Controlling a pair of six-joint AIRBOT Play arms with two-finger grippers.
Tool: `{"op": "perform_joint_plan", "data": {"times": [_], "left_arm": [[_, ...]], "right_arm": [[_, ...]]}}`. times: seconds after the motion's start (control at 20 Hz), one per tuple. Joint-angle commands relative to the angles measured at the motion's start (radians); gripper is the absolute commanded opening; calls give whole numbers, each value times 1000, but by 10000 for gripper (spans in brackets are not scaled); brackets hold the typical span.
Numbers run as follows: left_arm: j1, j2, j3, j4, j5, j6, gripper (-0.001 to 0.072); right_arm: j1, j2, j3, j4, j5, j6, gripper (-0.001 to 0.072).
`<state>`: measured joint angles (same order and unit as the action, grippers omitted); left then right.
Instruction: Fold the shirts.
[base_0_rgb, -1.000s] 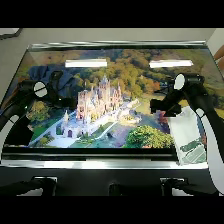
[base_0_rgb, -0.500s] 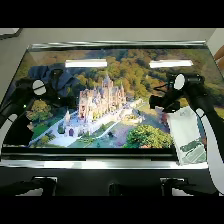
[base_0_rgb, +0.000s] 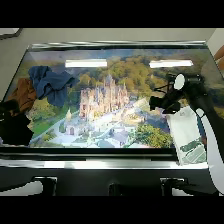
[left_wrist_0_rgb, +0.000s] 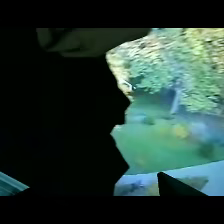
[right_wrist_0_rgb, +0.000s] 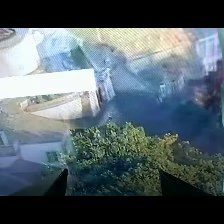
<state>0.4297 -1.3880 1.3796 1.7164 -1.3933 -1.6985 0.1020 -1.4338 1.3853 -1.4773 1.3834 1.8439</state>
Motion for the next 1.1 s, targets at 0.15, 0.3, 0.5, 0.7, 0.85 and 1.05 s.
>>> {"op": "perform_joint_plan", "data": {"times": [0.15,0.3,0.5,0.7,0.85,1.05], "left_arm": [[265,-1,-266,-168,325,0,717],[266,-43,-309,-161,367,0,715],[261,-64,-302,-175,351,0,33],[258,91,-229,-298,341,-1,32],[196,350,-217,-444,394,-35,32],[-134,674,-233,-529,416,-38,31]], "right_arm": [[1,-1,1,4,32,16,667],[1,-1,1,11,50,31,667],[1,0,1,27,110,31,667],[1,0,1,27,114,31,667],[1,0,2,26,102,24,667],[1,23,2,26,111,-17,667]]}}
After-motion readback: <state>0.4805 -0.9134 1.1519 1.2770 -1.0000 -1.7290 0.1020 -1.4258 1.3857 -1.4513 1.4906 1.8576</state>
